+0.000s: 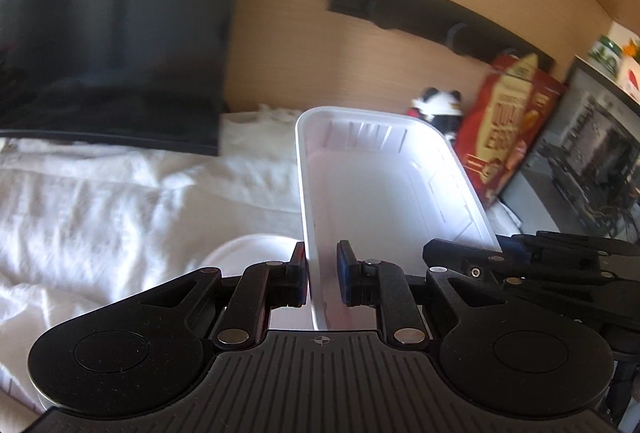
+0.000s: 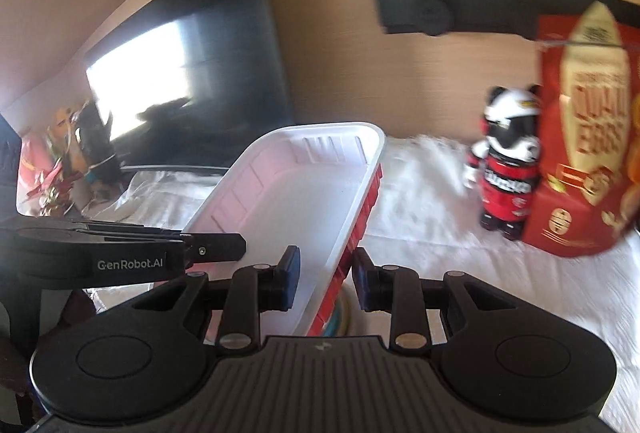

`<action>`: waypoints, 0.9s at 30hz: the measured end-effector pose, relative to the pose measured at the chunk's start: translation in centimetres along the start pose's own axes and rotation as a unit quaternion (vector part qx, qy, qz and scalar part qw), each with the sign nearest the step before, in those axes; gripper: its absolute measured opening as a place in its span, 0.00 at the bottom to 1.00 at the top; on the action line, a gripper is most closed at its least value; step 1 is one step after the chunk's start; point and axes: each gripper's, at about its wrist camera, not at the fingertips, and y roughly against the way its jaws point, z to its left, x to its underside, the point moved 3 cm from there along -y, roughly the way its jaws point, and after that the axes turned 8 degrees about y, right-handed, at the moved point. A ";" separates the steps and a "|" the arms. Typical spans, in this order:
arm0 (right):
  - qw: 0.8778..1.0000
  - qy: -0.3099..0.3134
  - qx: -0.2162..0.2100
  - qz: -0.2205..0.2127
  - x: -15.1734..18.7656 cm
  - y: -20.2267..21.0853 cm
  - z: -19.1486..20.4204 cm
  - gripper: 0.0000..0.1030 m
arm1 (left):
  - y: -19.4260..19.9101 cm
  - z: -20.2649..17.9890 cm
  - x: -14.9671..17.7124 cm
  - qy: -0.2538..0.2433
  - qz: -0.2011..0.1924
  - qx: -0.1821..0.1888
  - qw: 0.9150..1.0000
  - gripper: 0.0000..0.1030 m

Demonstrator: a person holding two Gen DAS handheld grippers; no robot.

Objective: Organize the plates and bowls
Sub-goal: 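Lift and carry the white tray over the bowl stack with both tools, then lower the white tray into the top bowl with both tools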

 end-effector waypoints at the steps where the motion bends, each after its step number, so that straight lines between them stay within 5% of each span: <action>1: 1.000 0.005 -0.003 0.003 -0.6 -0.7 0.9 0.28 | 0.1 0.8 -0.2 0.006 0.001 0.001 1.000 0.17; 9: 0.998 -0.010 -0.041 0.043 -3.5 -4.8 5.2 0.26 | 0.0 6.0 -1.3 0.039 0.032 0.006 0.999 0.17; 14: 0.997 0.005 -0.032 0.068 -2.4 -6.5 6.9 0.26 | -2.3 7.5 0.1 0.060 0.072 0.010 0.995 0.16; 27: 0.991 -0.032 0.017 0.129 1.0 -10.5 4.5 0.27 | -6.7 7.9 1.0 0.070 0.121 0.017 0.990 0.16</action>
